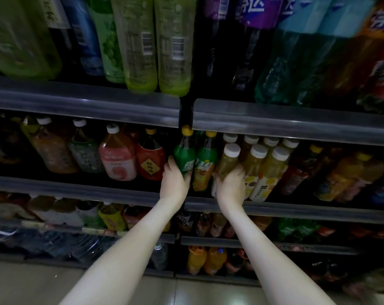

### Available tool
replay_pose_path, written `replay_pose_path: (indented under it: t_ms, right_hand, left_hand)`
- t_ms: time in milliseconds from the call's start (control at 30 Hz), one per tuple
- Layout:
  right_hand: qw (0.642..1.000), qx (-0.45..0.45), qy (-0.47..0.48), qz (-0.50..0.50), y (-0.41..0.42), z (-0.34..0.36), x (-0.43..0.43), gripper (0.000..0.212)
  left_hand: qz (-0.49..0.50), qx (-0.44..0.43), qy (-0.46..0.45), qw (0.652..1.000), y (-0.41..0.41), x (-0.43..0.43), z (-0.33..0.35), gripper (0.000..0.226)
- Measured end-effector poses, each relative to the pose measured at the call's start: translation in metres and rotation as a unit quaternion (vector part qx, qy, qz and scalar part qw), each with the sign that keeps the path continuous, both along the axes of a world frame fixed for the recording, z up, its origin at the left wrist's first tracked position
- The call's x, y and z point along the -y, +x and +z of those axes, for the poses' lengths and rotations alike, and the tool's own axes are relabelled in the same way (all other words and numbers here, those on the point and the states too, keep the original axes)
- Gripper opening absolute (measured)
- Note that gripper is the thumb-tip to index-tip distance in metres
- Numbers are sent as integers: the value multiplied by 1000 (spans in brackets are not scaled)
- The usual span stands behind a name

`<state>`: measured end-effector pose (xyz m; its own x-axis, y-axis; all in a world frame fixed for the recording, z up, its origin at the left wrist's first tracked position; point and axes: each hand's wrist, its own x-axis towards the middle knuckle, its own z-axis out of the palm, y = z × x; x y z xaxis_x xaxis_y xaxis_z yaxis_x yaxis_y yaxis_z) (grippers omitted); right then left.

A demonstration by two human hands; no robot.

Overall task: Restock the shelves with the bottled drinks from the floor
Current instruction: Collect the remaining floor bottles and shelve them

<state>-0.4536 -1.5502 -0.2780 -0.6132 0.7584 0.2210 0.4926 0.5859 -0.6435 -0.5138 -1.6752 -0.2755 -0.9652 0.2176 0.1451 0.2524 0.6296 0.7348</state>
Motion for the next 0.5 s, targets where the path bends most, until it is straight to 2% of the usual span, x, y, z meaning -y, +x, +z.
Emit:
replay_pose_path:
  t_ms: [333,433,500]
  right_hand:
    - [996,29,85,-22,-4,-2,2,77]
    - [996,8,85,-27,-3,-11,8,85]
    - [993,-21,112,-22,6,-23,17,82]
  left_hand:
    - [1,19,32,999,2,4,-7,70]
    - [-11,30,46,998,10,9,-11,73]
    - [-19,40,42,998,19,19,-14,72]
